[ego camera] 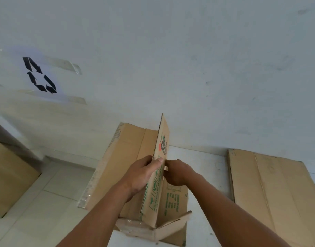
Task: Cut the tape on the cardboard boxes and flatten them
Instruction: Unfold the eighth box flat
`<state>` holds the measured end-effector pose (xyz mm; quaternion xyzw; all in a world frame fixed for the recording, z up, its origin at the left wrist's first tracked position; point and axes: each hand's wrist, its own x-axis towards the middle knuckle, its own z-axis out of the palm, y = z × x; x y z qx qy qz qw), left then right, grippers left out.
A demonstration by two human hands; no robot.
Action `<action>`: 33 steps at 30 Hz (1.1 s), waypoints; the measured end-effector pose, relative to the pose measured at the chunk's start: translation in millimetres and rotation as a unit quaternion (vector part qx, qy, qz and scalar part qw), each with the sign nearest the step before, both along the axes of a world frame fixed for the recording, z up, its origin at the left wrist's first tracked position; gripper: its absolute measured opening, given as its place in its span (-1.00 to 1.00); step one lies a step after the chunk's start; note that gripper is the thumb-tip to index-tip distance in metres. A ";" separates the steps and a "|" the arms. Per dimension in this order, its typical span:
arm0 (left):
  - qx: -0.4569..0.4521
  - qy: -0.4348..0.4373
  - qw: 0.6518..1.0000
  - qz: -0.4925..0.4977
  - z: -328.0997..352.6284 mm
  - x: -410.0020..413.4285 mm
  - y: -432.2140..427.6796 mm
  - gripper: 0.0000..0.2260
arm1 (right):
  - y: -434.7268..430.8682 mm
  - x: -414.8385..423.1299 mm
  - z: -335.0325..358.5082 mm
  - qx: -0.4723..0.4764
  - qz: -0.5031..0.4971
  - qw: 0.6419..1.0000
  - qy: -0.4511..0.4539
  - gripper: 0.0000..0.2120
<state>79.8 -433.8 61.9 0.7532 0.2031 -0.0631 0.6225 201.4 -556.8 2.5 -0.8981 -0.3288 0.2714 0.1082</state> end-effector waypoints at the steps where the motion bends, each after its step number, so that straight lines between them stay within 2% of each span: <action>1: 0.001 -0.004 1.000 0.001 -1.8 0.5 -0.2 -0.53 | -3.6 2.8 -2.0 0.002 -0.011 1.000 -0.009 -0.62; 3: 0.010 -0.012 1.000 0.001 -7.3 3.0 0.1 -0.52 | -14.8 12.4 -8.5 0.004 -0.054 0.998 -0.039 -0.61; 5: 0.009 -0.024 1.000 -0.016 -11.6 6.4 0.5 -0.51 | -30.8 26.4 -14.0 0.016 -0.113 0.992 -0.060 -0.51; 7: 0.021 -0.032 0.999 -0.036 -16.2 11.4 0.1 -0.38 | -45.1 38.4 -12.7 0.069 -0.170 0.983 -0.014 -0.43; 8: 0.047 -0.031 0.997 -0.046 -19.1 14.9 -0.5 -0.33 | -49.9 41.6 -11.2 0.117 -0.211 0.970 0.041 -0.43; 9: 0.084 -0.025 0.994 -0.063 -22.2 19.2 -1.4 -0.31 | -53.4 41.9 -8.4 0.173 -0.258 0.945 0.106 -0.46; 11: 0.194 0.003 0.973 -0.122 -31.5 28.6 -2.2 -0.34 | -58.4 37.9 -1.8 0.282 -0.328 0.868 0.244 -0.50; 13: 0.312 0.009 0.932 -0.185 -46.2 38.2 -0.3 -0.30 | -65.7 32.3 3.0 0.376 -0.342 0.784 0.357 -0.41; 14: 0.352 0.006 0.914 -0.203 -53.2 43.0 1.6 -0.27 | -70.9 29.3 5.1 0.407 -0.334 0.754 0.392 -0.36; 15: 0.376 0.003 0.902 -0.211 -58.1 47.8 3.7 -0.25 | -75.6 25.1 6.6 0.423 -0.330 0.741 0.403 -0.33; 17: 0.409 -0.001 0.887 -0.214 -64.7 57.0 8.0 -0.23 | -82.6 12.8 2.2 0.430 -0.340 0.742 0.385 -0.40; 20: 0.458 -0.008 0.860 -0.224 -72.5 65.3 11.8 -0.20 | -82.5 -14.5 -19.6 0.389 -0.369 0.774 0.336 -0.56; 24: 0.471 -0.015 0.851 -0.233 -84.2 63.9 15.5 -0.18 | -71.5 -41.2 -37.0 0.390 -0.427 0.752 0.317 -0.73; 29: 0.435 -0.002 0.863 -0.258 -105.1 50.4 32.9 -0.31 | -56.8 -52.5 -55.6 0.319 -0.447 0.796 0.255 -0.76; 33: 0.446 0.044 0.844 -0.294 -136.8 20.9 57.0 -0.40 | -49.0 -54.5 -78.5 0.252 -0.462 0.827 0.199 -0.71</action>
